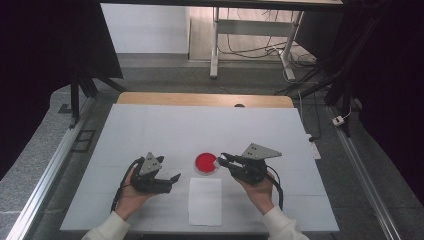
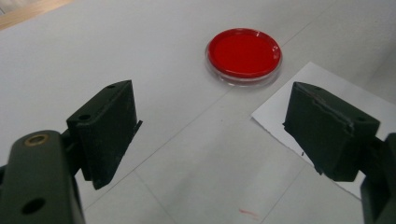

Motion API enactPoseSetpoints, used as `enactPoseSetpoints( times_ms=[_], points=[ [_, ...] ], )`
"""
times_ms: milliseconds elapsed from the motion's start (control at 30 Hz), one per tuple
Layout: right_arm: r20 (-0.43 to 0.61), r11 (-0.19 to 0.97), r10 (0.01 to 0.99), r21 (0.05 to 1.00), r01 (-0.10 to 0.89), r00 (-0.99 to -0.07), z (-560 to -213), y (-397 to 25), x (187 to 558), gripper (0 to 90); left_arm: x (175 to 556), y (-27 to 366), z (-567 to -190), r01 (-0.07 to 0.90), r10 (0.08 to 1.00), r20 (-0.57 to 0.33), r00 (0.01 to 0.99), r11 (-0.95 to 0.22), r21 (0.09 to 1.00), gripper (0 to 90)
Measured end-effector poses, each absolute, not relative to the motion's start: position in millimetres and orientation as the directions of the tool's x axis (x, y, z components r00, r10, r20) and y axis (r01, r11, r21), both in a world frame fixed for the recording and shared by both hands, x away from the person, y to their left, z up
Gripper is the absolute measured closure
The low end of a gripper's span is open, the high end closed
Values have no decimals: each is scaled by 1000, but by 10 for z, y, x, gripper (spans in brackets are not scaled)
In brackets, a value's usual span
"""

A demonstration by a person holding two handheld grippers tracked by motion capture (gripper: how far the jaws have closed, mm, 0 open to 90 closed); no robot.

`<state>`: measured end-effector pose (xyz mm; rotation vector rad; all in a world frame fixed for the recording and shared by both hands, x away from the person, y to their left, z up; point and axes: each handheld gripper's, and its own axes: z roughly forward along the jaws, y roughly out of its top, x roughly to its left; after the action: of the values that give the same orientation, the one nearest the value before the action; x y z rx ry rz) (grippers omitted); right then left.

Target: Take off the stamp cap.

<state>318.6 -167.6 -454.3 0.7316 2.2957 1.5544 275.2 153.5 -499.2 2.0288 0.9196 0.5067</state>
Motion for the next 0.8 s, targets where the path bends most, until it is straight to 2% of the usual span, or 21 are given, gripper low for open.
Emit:
enactPoseSetpoints(
  times_ms=[800],
  points=[
    [54,294,555,921,257,-830,-4559,-1681,3180,751,2855,1152,-4941,390,713,30,701,-419,820,170]
  ],
)
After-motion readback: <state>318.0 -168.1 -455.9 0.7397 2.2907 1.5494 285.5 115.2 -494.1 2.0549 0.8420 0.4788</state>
